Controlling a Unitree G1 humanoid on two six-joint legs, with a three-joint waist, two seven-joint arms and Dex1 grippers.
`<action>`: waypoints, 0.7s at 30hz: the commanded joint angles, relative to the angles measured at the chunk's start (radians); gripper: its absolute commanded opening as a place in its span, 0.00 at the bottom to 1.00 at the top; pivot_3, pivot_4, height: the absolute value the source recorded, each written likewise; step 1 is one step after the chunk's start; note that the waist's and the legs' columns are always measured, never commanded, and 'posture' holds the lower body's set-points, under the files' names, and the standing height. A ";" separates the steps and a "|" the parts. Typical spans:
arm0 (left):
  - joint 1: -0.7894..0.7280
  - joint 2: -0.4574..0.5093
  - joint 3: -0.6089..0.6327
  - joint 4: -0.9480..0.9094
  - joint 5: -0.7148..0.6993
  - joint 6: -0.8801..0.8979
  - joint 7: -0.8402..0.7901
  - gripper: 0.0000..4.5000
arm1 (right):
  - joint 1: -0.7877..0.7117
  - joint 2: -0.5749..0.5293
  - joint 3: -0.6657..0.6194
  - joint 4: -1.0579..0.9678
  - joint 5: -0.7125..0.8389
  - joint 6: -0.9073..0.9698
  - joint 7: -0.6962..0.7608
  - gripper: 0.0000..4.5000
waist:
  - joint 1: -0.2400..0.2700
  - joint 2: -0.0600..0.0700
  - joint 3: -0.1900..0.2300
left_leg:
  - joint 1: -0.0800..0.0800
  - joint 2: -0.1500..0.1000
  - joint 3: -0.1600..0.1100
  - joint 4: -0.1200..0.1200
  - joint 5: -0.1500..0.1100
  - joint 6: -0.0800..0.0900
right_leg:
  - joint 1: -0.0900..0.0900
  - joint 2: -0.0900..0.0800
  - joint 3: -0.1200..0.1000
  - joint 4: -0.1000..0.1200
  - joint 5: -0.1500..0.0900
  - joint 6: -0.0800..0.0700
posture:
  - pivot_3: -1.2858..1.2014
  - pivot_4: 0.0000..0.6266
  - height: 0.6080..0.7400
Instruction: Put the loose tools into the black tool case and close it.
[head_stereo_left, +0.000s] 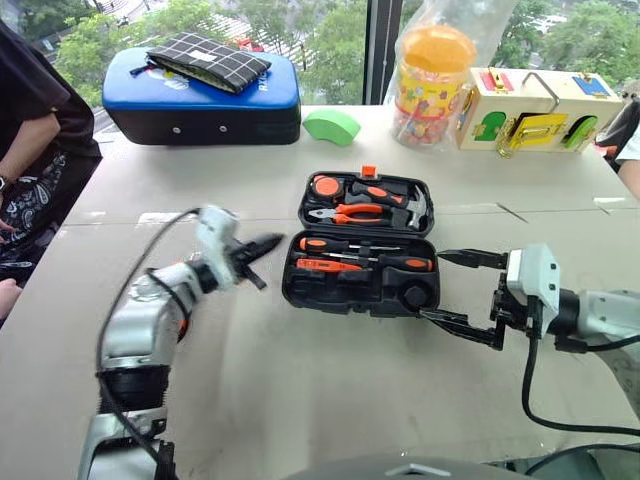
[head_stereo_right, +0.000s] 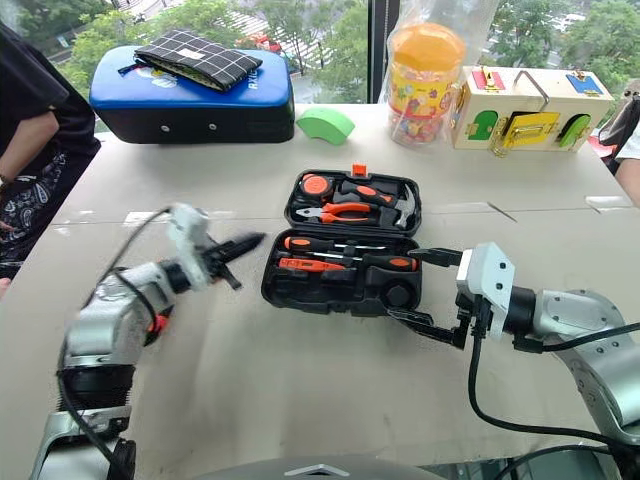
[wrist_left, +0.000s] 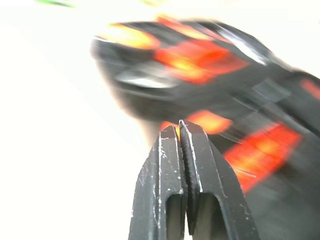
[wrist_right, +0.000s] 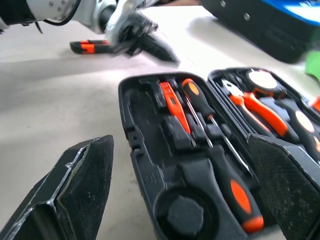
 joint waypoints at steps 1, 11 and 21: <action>0.108 -0.023 0.110 -0.198 0.003 0.076 0.185 0.25 | -0.033 0.012 0.019 0.020 -0.001 -0.035 0.025 0.97 | 0.000 0.000 0.000 | 0.000 0.000 0.000 0.000 0.000 0.000 | 0.000 0.000 0.000 0.000 0.000 0.000 | 0.52 0.24 1.00; 0.335 -0.088 0.139 -0.475 0.022 0.365 0.469 1.00 | -0.103 0.013 0.048 0.083 0.003 -0.055 0.095 0.97 | 0.027 -0.003 0.001 | 0.000 0.000 0.000 0.002 -0.001 -0.001 | 0.001 0.000 0.001 -0.001 -0.002 -0.003 | 0.52 0.24 1.00; 0.376 -0.083 0.076 -0.377 0.060 0.258 0.422 0.42 | -0.071 -0.004 0.015 0.052 0.018 -0.041 0.103 0.97 | 0.030 0.000 0.002 | 0.000 0.000 0.000 0.000 -0.001 -0.001 | 0.000 0.000 0.001 -0.001 -0.002 -0.004 | 0.52 0.24 1.00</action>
